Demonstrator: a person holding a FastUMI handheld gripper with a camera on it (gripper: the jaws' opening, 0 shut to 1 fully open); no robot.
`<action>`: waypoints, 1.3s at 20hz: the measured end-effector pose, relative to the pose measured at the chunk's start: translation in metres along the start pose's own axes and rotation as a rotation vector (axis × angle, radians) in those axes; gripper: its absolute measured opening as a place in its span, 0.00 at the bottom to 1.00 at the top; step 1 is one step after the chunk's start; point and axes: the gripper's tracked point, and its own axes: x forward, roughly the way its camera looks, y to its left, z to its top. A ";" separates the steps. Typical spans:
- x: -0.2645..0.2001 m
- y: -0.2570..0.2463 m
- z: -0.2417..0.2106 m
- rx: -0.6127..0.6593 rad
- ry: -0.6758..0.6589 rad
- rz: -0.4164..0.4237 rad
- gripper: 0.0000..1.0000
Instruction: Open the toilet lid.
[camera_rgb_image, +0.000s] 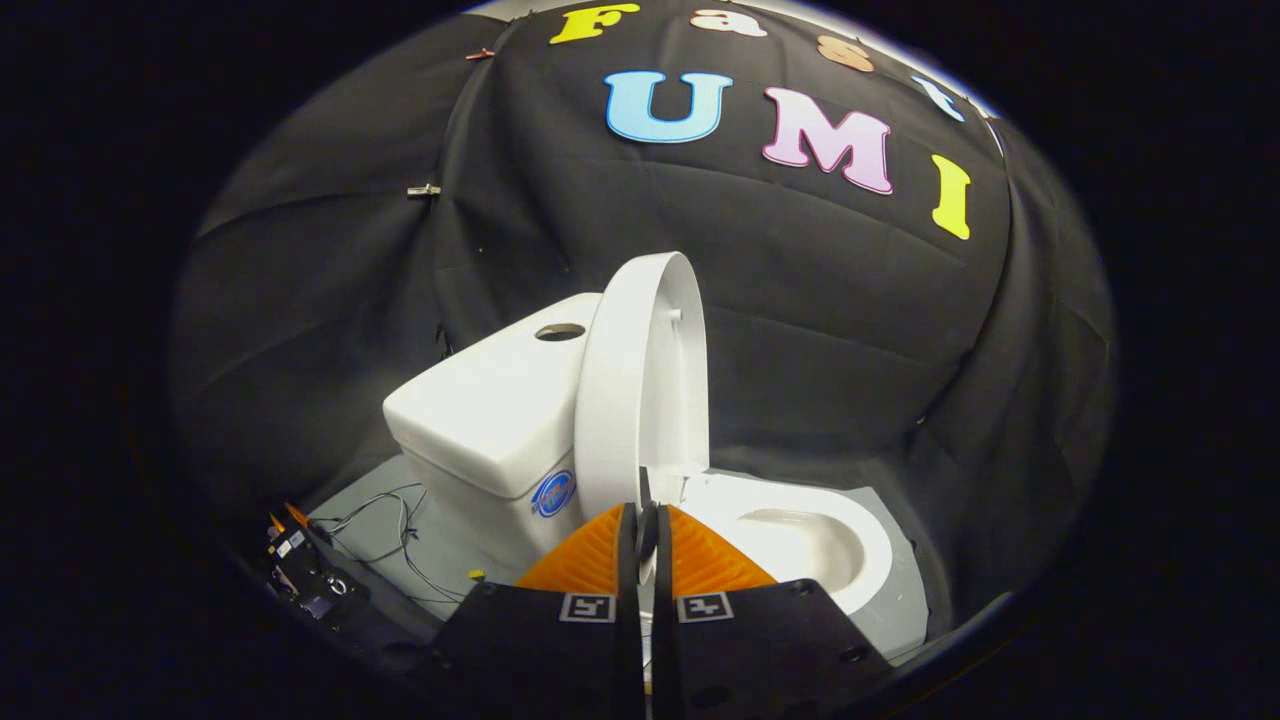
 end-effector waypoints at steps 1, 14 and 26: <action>0.001 0.000 0.000 0.001 0.000 -0.002 0.08; -0.011 0.010 0.011 0.096 0.009 0.137 1.00; -0.114 -0.058 0.115 0.136 -0.267 0.116 0.98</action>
